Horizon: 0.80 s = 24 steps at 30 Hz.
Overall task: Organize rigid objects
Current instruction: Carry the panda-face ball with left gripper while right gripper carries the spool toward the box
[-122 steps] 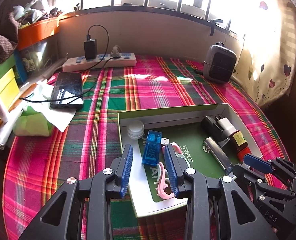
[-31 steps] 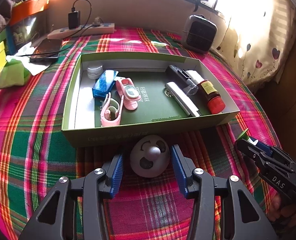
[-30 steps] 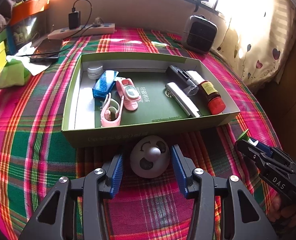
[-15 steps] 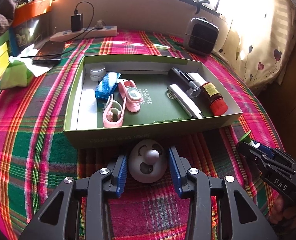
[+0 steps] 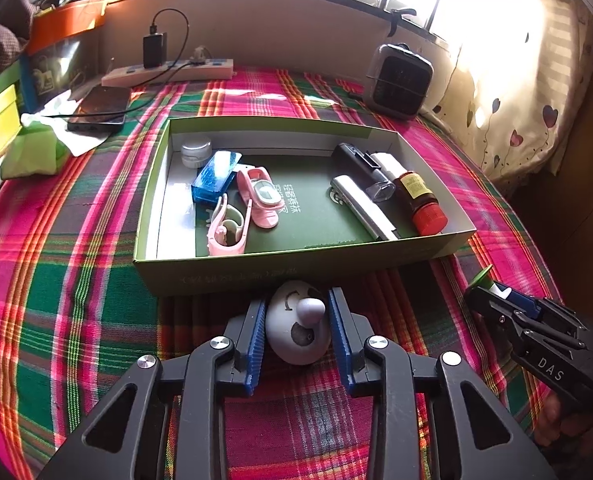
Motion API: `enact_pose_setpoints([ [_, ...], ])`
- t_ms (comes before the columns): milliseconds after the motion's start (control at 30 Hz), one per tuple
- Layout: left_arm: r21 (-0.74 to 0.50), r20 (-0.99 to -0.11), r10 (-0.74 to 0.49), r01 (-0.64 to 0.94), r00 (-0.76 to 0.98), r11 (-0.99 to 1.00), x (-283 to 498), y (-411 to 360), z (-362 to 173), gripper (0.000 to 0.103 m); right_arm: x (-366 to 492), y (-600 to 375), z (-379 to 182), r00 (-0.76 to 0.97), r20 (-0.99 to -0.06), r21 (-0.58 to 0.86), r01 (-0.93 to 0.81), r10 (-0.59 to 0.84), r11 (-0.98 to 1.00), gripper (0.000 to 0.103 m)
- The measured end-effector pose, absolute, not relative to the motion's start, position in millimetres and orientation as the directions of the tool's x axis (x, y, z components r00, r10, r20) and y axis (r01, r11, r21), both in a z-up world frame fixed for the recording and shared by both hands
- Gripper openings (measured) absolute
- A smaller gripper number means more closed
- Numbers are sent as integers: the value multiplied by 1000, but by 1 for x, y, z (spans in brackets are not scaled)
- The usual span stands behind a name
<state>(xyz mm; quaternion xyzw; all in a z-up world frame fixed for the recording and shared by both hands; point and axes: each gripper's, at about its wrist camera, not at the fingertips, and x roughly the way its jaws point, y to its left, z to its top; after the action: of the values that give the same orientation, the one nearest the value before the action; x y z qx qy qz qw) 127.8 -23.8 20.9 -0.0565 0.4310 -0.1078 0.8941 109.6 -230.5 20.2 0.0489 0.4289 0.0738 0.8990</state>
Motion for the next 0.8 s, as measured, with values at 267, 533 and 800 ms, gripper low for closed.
enact_pose_setpoints([
  [267, -196, -755, -245, 147, 609, 970, 123, -24, 23, 26, 106, -230, 23, 633, -755, 146, -94, 172, 985, 35],
  [533, -195, -753, -245, 148, 611, 969, 120, -25, 23, 26, 103, -228, 25, 637, -751, 143, -100, 174, 985, 35],
  [800, -193, -742, -251, 160, 622, 968, 114, -26, 31, 26, 100, -224, 29, 642, -746, 137, -110, 175, 984, 35],
])
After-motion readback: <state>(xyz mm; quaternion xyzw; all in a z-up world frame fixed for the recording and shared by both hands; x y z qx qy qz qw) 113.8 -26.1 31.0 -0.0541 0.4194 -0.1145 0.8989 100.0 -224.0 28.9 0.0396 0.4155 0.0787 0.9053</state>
